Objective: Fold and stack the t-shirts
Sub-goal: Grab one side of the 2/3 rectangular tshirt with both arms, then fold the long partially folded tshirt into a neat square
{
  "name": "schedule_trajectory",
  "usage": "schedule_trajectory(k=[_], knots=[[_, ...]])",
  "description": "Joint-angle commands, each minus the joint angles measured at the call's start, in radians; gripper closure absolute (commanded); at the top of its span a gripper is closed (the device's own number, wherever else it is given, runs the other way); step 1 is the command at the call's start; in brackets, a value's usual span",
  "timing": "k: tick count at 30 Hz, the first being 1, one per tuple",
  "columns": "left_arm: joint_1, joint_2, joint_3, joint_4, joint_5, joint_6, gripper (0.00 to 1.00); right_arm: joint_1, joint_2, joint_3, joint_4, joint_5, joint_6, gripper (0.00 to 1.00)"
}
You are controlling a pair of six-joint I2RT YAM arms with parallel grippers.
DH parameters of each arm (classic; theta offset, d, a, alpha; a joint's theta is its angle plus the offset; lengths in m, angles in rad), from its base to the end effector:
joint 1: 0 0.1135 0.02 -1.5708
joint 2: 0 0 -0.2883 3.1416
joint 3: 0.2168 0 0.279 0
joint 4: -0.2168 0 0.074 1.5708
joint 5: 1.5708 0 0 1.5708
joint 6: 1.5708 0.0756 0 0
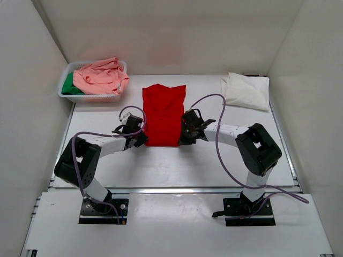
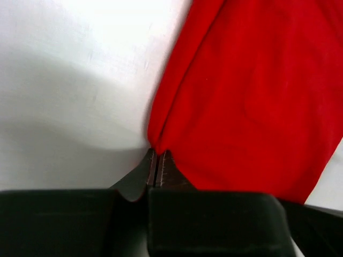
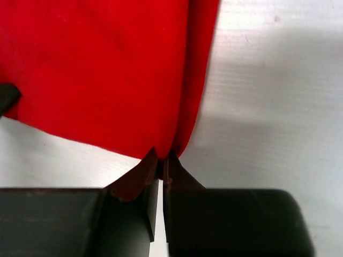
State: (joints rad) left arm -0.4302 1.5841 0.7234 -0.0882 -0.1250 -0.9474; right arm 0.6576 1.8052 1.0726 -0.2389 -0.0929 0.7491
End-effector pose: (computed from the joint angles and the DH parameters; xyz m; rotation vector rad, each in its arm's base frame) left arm 0.3073 -0.1306 0.1132 -0.7033 2.4579 -0.3986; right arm 0.3233 0.2585 0.1330 0.0839 2.6723 0.6290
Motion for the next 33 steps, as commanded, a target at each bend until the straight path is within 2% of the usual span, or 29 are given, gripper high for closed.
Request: schedule_trajectory(k=[1,7,9,13,15,17,19,23,25,29,33], knots=[[-0.044,-0.085,-0.062,-0.093,-0.011,-0.03,1.0,0.044,-0.067,-0.045,-0.051,0.037,0.02,1.0],[-0.176,-0.426,-0.235,-0.298,-0.005,-0.045,1.0,0.144,-0.267,-0.223,-0.147,0.016,0.033,1.0],[-0.262,-0.59,-0.328,-0.366,0.003,-0.132,1.0,0.198,-0.346,-0.289,-0.17,0.015,0.045,1.0],[-0.346,-0.827,-0.442,-0.423,0.019,-0.28,1.0,0.257,-0.486,-0.384,-0.159,-0.012,0.087,1.0],[-0.333,-0.906,-0.425,-0.475,-0.015,-0.282,1.0,0.275,-0.553,-0.4,-0.158,-0.016,0.109,1.0],[-0.269,-0.961,-0.372,-0.485,-0.02,-0.241,1.0,0.248,-0.597,-0.381,-0.168,-0.017,0.09,1.0],[-0.196,-0.951,-0.271,-0.468,-0.001,-0.18,1.0,0.205,-0.611,-0.323,-0.188,-0.043,0.046,1.0],[-0.087,-0.788,-0.083,-0.403,0.021,-0.056,1.0,0.059,-0.54,-0.099,-0.254,-0.094,-0.081,1.0],[-0.051,-0.69,0.007,-0.347,0.03,-0.009,1.0,-0.013,-0.45,-0.002,-0.26,-0.138,-0.137,1.0],[0.092,-0.48,0.08,-0.168,0.096,0.008,1.0,-0.156,-0.266,0.209,-0.225,-0.205,-0.218,1.0],[0.153,-0.239,0.193,-0.067,0.026,0.041,1.0,-0.259,-0.003,0.436,-0.199,-0.258,-0.269,1.0]])
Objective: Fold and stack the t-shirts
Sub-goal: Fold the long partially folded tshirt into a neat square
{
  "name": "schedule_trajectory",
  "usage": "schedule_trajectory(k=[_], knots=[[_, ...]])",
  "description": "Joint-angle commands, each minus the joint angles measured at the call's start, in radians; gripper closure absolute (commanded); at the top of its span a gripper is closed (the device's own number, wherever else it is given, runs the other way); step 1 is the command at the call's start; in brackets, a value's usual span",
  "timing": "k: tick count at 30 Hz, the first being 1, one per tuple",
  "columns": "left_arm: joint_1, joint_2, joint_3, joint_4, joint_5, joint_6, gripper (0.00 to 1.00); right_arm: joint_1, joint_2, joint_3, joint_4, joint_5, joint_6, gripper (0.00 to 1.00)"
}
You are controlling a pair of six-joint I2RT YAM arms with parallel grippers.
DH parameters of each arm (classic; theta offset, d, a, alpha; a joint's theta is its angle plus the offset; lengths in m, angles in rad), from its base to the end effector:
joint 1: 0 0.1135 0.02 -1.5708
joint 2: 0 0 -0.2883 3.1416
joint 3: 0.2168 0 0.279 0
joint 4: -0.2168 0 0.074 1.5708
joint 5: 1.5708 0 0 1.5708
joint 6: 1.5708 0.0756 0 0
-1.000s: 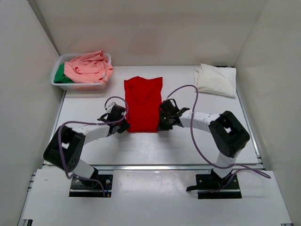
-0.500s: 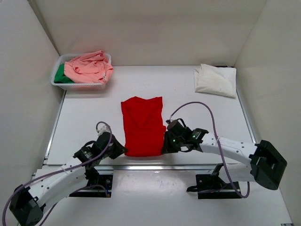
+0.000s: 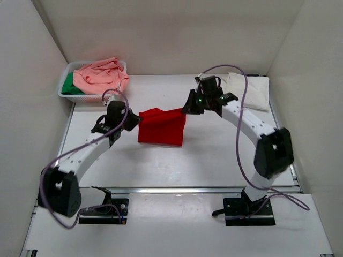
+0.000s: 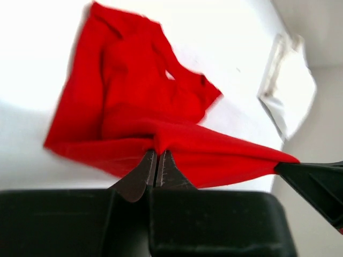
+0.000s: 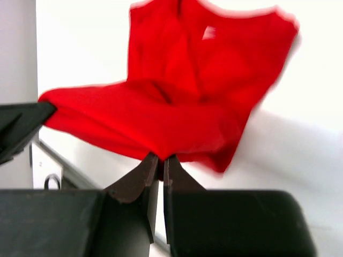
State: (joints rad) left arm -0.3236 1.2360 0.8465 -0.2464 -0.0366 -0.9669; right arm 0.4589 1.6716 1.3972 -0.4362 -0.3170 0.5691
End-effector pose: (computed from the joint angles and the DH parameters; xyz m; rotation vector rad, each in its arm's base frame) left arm 0.3047 -0.0993 0.2490 -0.7441 2.1661 -0.6618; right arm 0.3823 0.2152 0.2891 -0.0435 2.4029 0.8742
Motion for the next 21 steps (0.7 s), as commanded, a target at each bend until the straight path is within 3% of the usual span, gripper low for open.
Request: schedule_trajectory(k=[1,4,6,7,9,12,14,18,21], knots=[[0.068,0.194,0.116,0.114,-0.076,0.072,0.98,-0.078,0.22,0.202,-0.014,-0.039,-0.108,1.0],[0.127,0.444,0.277,0.15,0.007,0.079,0.65,-0.089,0.465,0.502,-0.136,0.009,-0.151,0.88],[0.173,0.596,0.441,0.142,0.111,0.082,0.51,-0.086,0.633,0.688,-0.239,0.103,-0.166,0.58],[0.181,0.636,0.49,0.122,0.143,0.082,0.45,-0.088,0.678,0.784,-0.295,0.131,-0.168,0.5],[0.185,0.656,0.513,0.111,0.134,0.096,0.43,-0.082,0.726,0.874,-0.344,0.188,-0.176,0.34],[0.173,0.561,0.399,0.19,0.077,0.096,0.39,-0.078,0.668,0.77,-0.315,0.228,-0.179,0.26],[0.166,0.474,0.299,0.227,0.06,0.091,0.37,-0.067,0.569,0.577,-0.219,0.226,-0.18,0.23],[0.113,0.412,0.234,0.141,0.058,0.158,0.35,-0.057,0.365,0.202,-0.023,0.148,-0.129,0.17],[0.075,0.393,0.191,0.09,0.039,0.203,0.32,-0.055,0.274,0.035,0.099,0.07,-0.09,0.08]])
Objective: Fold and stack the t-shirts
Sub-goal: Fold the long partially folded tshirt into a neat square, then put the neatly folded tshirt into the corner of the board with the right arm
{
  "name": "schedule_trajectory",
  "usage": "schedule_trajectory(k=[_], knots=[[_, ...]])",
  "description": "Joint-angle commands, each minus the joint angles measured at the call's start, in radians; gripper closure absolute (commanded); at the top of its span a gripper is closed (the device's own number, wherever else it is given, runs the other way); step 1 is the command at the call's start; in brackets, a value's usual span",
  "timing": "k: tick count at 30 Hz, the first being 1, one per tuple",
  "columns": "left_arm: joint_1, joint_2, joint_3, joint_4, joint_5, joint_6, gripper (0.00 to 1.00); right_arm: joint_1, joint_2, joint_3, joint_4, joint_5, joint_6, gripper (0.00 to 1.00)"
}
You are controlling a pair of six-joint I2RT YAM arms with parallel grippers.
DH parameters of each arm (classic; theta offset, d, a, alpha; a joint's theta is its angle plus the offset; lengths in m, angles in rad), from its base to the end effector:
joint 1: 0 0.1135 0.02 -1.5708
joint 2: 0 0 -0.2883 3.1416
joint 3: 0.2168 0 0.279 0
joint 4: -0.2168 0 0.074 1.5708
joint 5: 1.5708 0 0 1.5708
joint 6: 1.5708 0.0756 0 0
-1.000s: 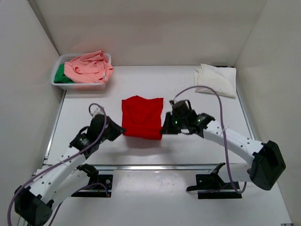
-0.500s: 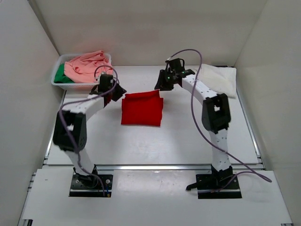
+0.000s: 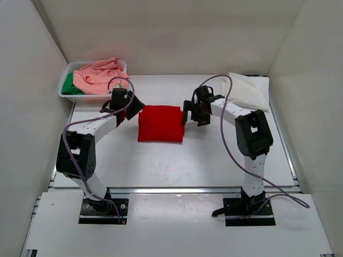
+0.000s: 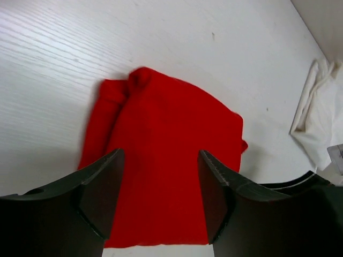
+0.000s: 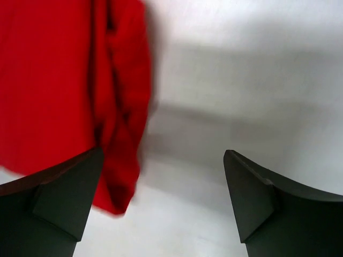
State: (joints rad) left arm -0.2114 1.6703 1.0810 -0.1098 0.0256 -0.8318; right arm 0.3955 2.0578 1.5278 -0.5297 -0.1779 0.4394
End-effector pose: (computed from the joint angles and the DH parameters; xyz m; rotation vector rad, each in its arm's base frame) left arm 0.4132 -0.0907 0.2026 -0.6999 2.2292 -0.5681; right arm 0.4497 0.2023 0.1529 -0.0036 2.7014 0.5062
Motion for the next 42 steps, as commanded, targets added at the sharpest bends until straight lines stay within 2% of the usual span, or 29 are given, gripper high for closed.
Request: schedule_trajectory(k=[1,5,7,12,17,23,24,25,26,27,28,31,34,35,37,40,42], knots=[[-0.044,-0.042,-0.068,-0.047,-0.021,0.068,0.31,0.015,-0.123,-0.128,0.217,-0.102,0.05,0.07],[-0.047,-0.025,-0.125,-0.035,-0.033,0.065,0.32,0.03,-0.157,-0.247,0.328,-0.183,0.119,0.04],[-0.057,0.041,-0.074,-0.11,-0.095,0.081,0.32,0.05,-0.166,-0.284,0.372,-0.185,0.162,0.03],[-0.071,0.198,0.054,-0.238,-0.069,0.105,0.36,0.046,-0.122,-0.302,0.488,-0.204,0.283,0.01],[-0.086,0.235,0.061,-0.251,-0.055,0.099,0.39,0.014,0.019,-0.251,0.541,-0.359,0.395,0.01],[-0.076,0.226,0.041,-0.239,-0.05,0.094,0.4,0.014,0.101,-0.301,0.805,-0.577,0.572,0.01],[-0.07,0.231,0.045,-0.245,-0.049,0.098,0.4,0.011,0.109,-0.317,0.858,-0.604,0.588,0.12],[-0.072,0.233,0.05,-0.251,-0.05,0.099,0.39,0.006,0.113,-0.315,0.895,-0.632,0.607,0.33],[-0.072,0.236,0.056,-0.25,-0.04,0.102,0.4,0.003,0.115,-0.312,0.903,-0.65,0.622,0.68],[-0.074,0.236,0.059,-0.25,-0.031,0.108,0.4,-0.008,0.115,-0.299,0.898,-0.658,0.609,0.91],[-0.072,0.236,0.065,-0.258,-0.021,0.112,0.4,-0.017,0.112,-0.286,0.857,-0.656,0.591,0.99],[-0.066,0.203,0.071,-0.262,0.004,0.125,0.39,-0.084,0.101,-0.135,0.582,-0.605,0.37,1.0],[-0.063,0.168,0.073,-0.269,0.016,0.141,0.38,-0.174,0.128,0.099,0.212,-0.537,0.113,1.0],[-0.06,0.158,0.073,-0.271,0.016,0.144,0.38,-0.204,0.151,0.223,0.097,-0.498,0.007,1.0],[-0.054,0.146,0.069,-0.274,0.018,0.15,0.37,-0.243,0.223,0.423,-0.128,-0.34,-0.137,1.0],[-0.045,0.13,0.052,-0.271,0.039,0.156,0.37,-0.282,0.304,0.68,-0.292,-0.14,-0.301,1.0],[-0.048,0.124,0.048,-0.275,0.041,0.155,0.37,-0.292,0.335,0.788,-0.305,-0.03,-0.4,1.0]])
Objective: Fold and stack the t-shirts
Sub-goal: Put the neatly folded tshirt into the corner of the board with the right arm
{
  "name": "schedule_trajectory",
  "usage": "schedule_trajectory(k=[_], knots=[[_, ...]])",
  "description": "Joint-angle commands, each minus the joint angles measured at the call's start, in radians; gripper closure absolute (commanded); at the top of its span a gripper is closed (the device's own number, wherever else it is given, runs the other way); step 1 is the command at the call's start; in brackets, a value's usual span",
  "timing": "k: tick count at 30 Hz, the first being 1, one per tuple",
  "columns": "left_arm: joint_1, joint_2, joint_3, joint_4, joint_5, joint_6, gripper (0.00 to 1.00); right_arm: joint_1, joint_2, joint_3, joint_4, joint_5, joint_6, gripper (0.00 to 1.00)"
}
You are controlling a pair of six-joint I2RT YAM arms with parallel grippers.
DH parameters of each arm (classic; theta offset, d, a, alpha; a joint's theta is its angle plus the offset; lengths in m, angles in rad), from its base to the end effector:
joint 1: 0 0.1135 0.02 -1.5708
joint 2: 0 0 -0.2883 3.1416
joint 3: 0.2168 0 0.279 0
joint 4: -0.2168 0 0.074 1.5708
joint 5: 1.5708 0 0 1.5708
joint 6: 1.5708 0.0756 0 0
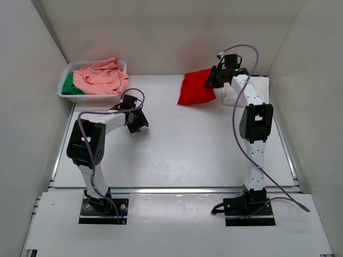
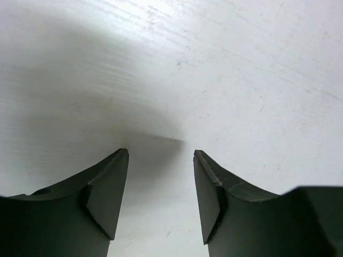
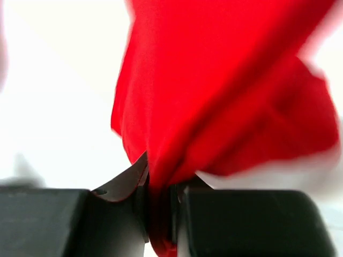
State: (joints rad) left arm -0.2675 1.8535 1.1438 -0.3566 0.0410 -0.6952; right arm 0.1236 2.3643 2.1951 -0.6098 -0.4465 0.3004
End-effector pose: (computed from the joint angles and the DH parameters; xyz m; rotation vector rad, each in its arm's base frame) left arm 0.4028 -0.1136 0.1274 -0.5568 2.6308 -0.3698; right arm 0.5967 0.1070 0.2291 -0.0147 2.3700 0.7312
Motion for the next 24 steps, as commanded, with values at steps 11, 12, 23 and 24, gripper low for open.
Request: schedule_trajectory(k=[11,12,23,24], knots=[[0.003,-0.096,-0.062,-0.089,-0.006,0.082,0.36,-0.18,0.002,0.131,-0.04,0.415,-0.522,1.0],[0.008,-0.1,-0.064,-0.092,-0.008,0.086,0.37,-0.194,-0.004,0.121,-0.036,0.429,-0.533,1.0],[-0.014,-0.077,-0.076,-0.093,0.011,0.085,0.37,-0.296,-0.125,-0.049,0.055,0.468,-0.581,1.0],[-0.019,-0.074,-0.078,-0.094,0.008,0.083,0.37,-0.306,-0.126,-0.057,0.072,0.462,-0.578,1.0]])
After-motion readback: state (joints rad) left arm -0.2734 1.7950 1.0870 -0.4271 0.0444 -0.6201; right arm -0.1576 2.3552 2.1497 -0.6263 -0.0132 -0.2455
